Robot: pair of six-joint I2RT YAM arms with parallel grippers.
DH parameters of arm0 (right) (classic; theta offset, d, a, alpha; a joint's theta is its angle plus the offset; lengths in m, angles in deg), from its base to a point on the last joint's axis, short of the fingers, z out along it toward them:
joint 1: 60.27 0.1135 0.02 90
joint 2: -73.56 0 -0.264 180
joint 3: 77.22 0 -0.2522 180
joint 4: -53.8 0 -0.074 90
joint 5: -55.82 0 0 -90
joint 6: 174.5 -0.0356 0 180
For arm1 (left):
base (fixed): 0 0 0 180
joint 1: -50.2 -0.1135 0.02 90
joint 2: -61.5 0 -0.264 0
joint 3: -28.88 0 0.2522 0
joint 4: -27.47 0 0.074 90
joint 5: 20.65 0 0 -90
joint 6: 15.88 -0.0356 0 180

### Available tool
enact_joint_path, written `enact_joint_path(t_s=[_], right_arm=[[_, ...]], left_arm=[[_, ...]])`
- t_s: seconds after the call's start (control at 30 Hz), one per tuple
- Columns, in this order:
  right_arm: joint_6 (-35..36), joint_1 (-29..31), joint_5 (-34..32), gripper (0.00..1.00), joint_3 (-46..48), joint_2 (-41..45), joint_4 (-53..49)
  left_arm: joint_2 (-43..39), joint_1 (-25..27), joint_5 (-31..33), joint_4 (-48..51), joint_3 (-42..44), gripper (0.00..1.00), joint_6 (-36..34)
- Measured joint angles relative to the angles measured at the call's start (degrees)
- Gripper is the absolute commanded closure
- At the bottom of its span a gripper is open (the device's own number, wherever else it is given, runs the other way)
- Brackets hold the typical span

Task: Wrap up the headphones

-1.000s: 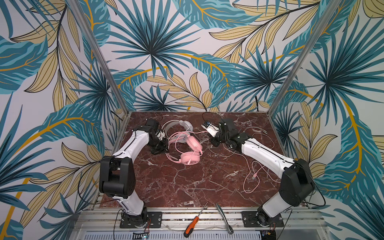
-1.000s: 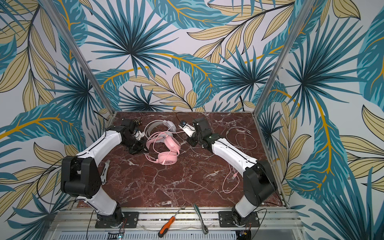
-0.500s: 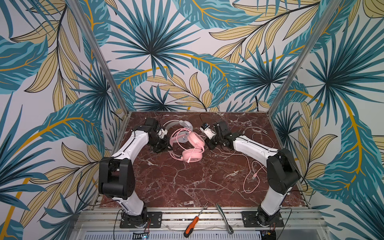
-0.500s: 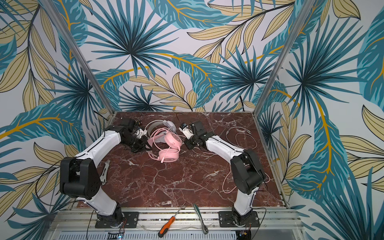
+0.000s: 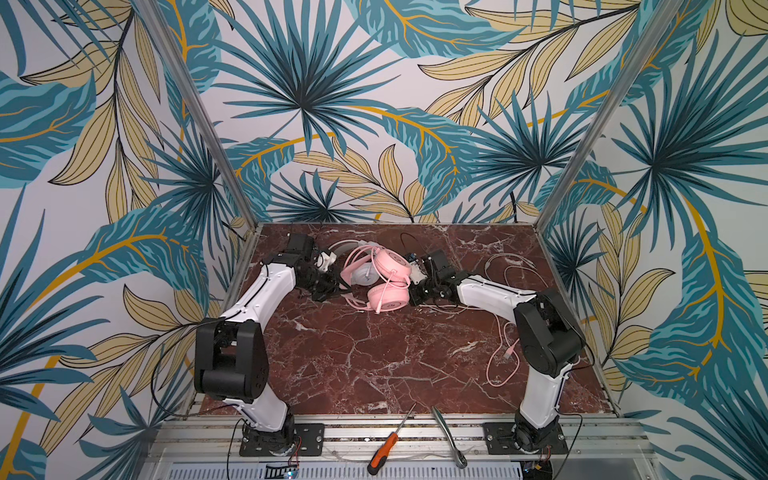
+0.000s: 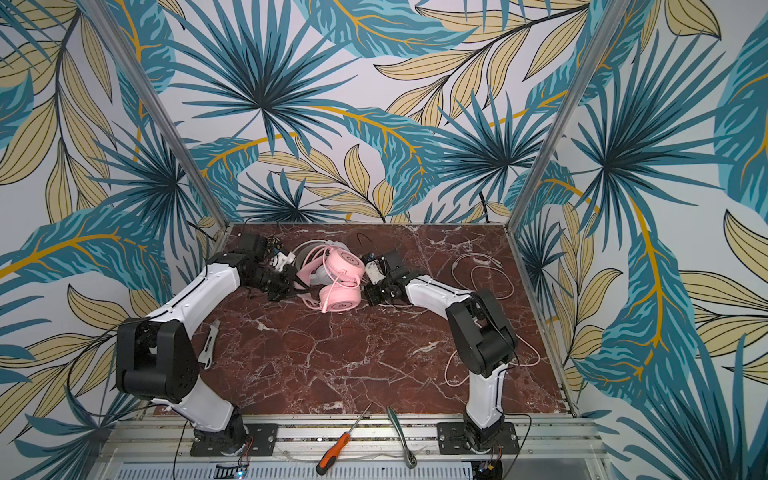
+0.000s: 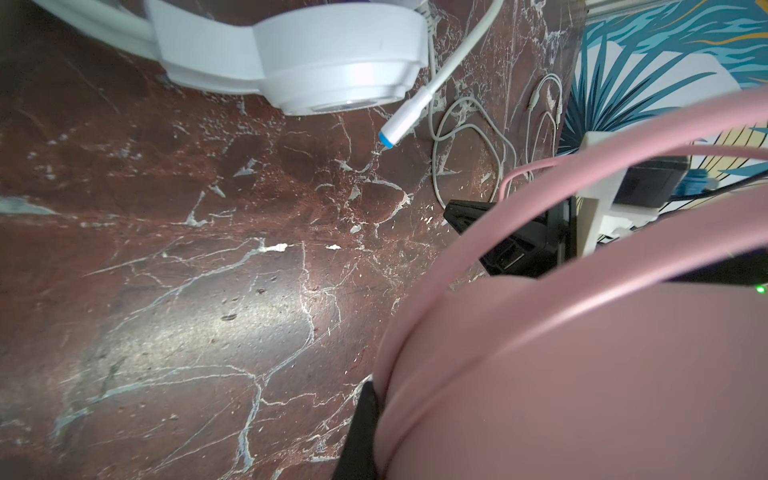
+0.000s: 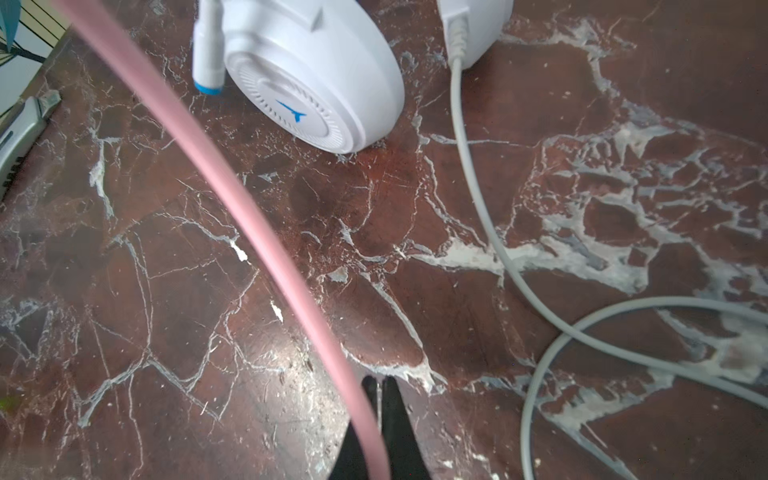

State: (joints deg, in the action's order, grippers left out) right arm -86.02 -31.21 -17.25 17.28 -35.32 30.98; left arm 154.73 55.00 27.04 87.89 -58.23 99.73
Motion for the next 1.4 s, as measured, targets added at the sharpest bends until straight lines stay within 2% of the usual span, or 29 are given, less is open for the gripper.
enact_joint_path(t_s=[0.67, 0.97, 1.4], right_arm=[[-1.5, 0.0, 0.3, 0.78, 6.2, 0.0, 1.4], [-1.5, 0.0, 0.7, 0.67, 8.6, -0.1, 1.2], [-0.6, 0.0, 2.3, 0.62, 11.5, 1.3, 3.2]], left_arm=[[-2.3, -2.4, -1.6, -1.4, 0.0, 1.00, 3.3], [-2.5, -3.5, -1.2, -1.9, -0.1, 1.00, 5.1], [-2.5, -4.8, -0.3, -2.4, -1.2, 1.00, 7.4]])
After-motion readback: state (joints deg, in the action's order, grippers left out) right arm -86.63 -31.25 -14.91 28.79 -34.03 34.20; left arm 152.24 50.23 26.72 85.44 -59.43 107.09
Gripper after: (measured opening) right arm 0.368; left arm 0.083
